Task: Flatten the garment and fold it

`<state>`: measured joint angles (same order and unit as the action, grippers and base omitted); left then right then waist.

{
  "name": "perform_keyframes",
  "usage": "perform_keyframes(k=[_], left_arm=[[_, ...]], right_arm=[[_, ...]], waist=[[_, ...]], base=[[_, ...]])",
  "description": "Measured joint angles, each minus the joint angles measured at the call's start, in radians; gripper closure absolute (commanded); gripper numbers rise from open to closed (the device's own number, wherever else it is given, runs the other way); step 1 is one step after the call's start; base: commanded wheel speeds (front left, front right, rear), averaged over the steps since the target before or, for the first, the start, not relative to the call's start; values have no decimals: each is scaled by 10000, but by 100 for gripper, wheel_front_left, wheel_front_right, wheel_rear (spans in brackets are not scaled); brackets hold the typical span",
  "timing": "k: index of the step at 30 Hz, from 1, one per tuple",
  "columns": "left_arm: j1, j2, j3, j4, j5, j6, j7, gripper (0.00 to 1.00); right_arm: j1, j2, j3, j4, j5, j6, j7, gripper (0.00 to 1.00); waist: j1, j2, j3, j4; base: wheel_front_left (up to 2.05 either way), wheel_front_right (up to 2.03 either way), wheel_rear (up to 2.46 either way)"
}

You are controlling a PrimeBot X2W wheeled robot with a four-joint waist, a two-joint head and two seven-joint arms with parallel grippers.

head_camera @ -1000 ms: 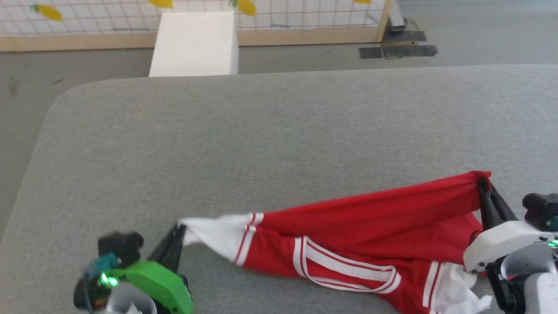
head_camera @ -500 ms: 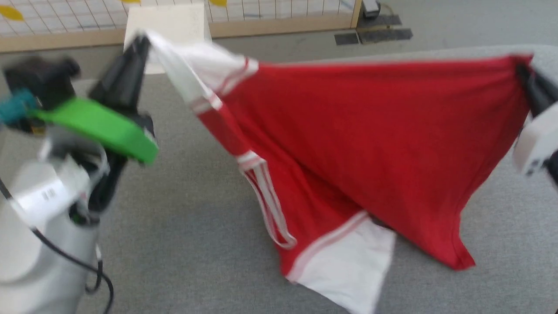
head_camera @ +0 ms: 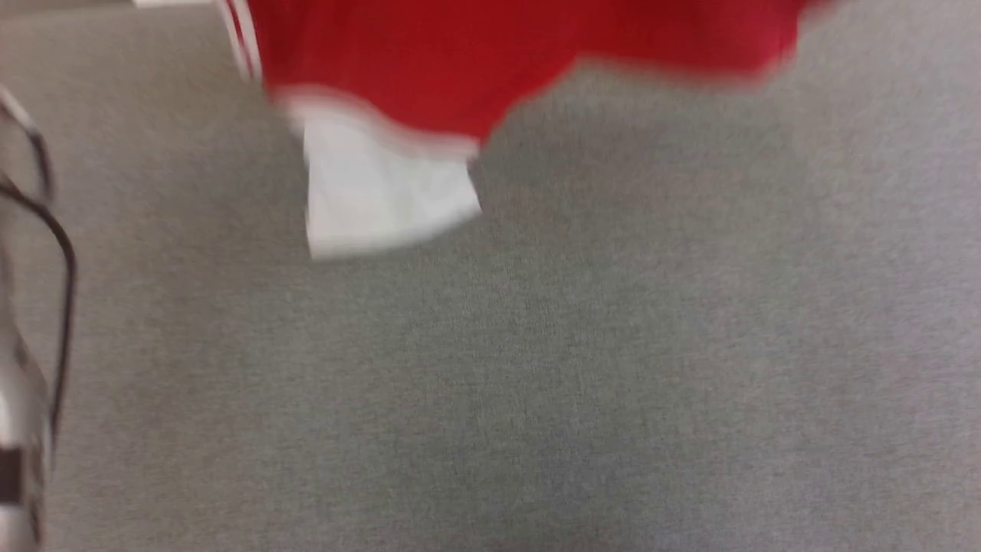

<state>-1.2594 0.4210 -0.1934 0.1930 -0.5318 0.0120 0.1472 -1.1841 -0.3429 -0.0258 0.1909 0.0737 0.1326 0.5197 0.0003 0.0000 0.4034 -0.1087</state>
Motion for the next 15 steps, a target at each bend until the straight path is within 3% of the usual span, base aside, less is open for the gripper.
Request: perform_keyframes(k=[4,10,15], left_arm=[[-1573,-35,79,514,451,219,-790,100],[-2819,-86,38,1026,1120,326,-2153,100],[-2350,-19,-552,1714,1317,-174,-2362,100]], right_arm=[[-1475,500,-430,732,-811,2,-1012,100],[-2308,932,-832,1524,-1482,2,-2575,100],[-1667,1022,-577,2307,-1285,0,-3289,100]], waist=[[0,0,762,-68],[0,0,1634,-118],[0,0,1934,16]], base=[[0,0,0],[0,0,0],[0,0,0]])
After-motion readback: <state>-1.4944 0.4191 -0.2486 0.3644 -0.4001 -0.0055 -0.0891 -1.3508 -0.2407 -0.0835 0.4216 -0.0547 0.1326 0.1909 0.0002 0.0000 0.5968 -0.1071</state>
